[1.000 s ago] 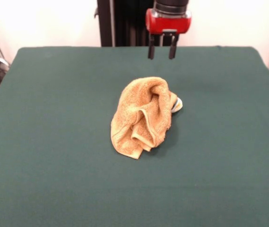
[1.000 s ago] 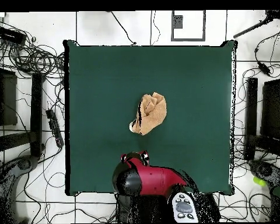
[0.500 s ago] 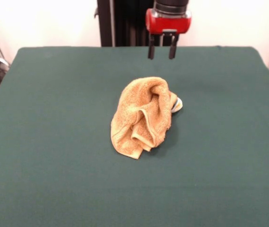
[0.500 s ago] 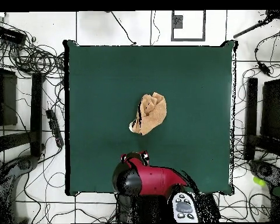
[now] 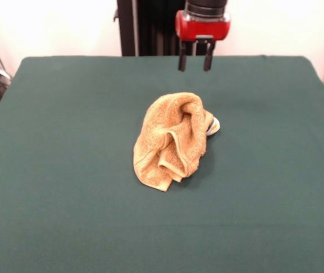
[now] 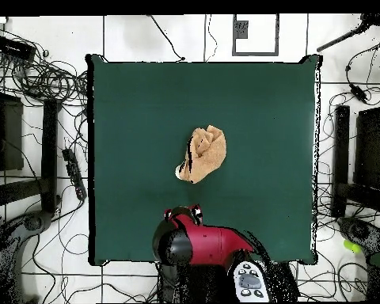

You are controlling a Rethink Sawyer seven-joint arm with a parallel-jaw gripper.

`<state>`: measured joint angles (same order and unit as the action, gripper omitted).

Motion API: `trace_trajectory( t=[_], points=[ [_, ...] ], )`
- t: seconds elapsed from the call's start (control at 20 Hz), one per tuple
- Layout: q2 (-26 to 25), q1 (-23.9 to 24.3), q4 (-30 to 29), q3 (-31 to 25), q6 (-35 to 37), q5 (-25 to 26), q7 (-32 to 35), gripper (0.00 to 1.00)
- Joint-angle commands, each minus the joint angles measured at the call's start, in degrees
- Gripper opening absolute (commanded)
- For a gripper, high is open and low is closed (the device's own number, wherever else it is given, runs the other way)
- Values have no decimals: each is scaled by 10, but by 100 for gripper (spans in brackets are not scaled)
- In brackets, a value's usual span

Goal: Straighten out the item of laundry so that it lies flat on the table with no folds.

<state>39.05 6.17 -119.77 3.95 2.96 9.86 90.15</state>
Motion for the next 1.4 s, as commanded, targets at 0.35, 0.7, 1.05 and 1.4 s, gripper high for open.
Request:
trace_trajectory(
  t=[0.35,0.7,1.05,1.4],
  points=[
    [3,-1,31,-21,-21,15,76,100],
    [5,3,31,-26,-18,15,74,100],
    [1,0,34,-24,-20,14,75,100],
    [-3,-5,39,-20,-23,11,77,100]
  ],
)
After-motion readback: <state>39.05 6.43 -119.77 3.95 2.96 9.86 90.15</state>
